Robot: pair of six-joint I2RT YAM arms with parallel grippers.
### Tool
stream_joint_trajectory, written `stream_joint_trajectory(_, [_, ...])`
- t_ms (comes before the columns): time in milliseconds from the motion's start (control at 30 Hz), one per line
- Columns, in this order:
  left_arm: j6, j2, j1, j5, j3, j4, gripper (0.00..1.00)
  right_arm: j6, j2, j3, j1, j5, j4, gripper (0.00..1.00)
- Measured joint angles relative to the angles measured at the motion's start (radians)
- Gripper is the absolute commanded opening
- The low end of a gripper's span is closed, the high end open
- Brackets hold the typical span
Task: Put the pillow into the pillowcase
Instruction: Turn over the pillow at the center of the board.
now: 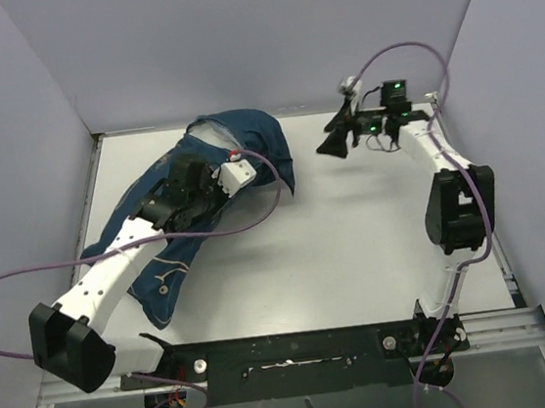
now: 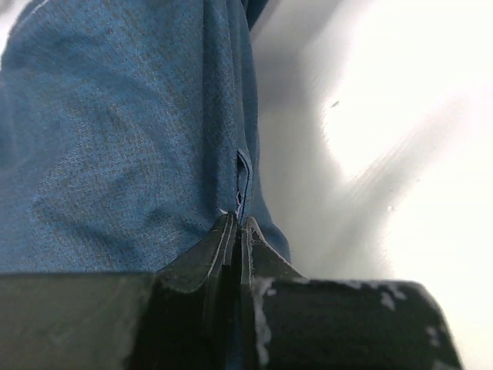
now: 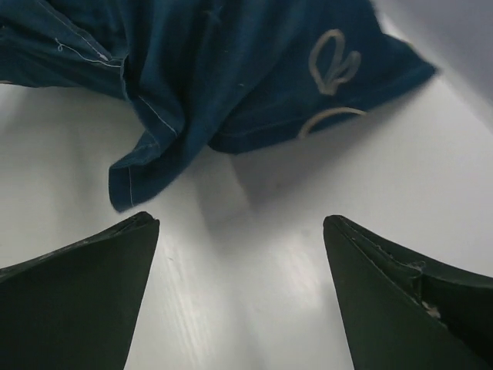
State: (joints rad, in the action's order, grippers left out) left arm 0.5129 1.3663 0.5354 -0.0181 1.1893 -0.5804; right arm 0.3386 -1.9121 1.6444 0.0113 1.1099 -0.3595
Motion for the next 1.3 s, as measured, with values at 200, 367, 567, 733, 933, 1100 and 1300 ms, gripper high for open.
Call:
stream_joint_trajectory(200, [0.006,-0.076,0.002,-0.130,0.001,-0.034,0.00,-0.182,-0.145,-0.059,-0.224,-0.002,0.115,0.77])
stream_joint_trajectory(367, [0.009,-0.076,0.001,-0.157,0.003,-0.058,0.00,-0.270,-0.199,-0.027,-0.238,0.002,0.083,0.03])
stream_joint_trajectory(567, [0.063,-0.097,-0.065,-0.216,0.022,-0.107,0.00,-0.087,-0.168,0.166,-0.155,-0.090,-0.181,0.00])
stream_joint_trajectory(733, [0.138,-0.134,-0.169,-0.361,0.093,-0.142,0.00,0.101,-0.080,0.335,0.003,-0.142,-0.394,0.00])
stream_joint_trajectory(933, [0.214,-0.082,-0.187,-0.525,0.284,-0.206,0.00,0.495,0.132,0.463,0.079,-0.015,-0.681,0.04])
stream_joint_trajectory(1100, [0.226,-0.037,-0.205,-0.654,0.446,-0.311,0.00,0.859,0.310,0.515,0.034,0.074,-1.006,0.00])
stream_joint_trajectory(1300, [0.087,-0.025,-0.269,-0.870,0.599,-0.308,0.00,0.756,0.539,0.435,0.004,0.090,-1.009,0.00])
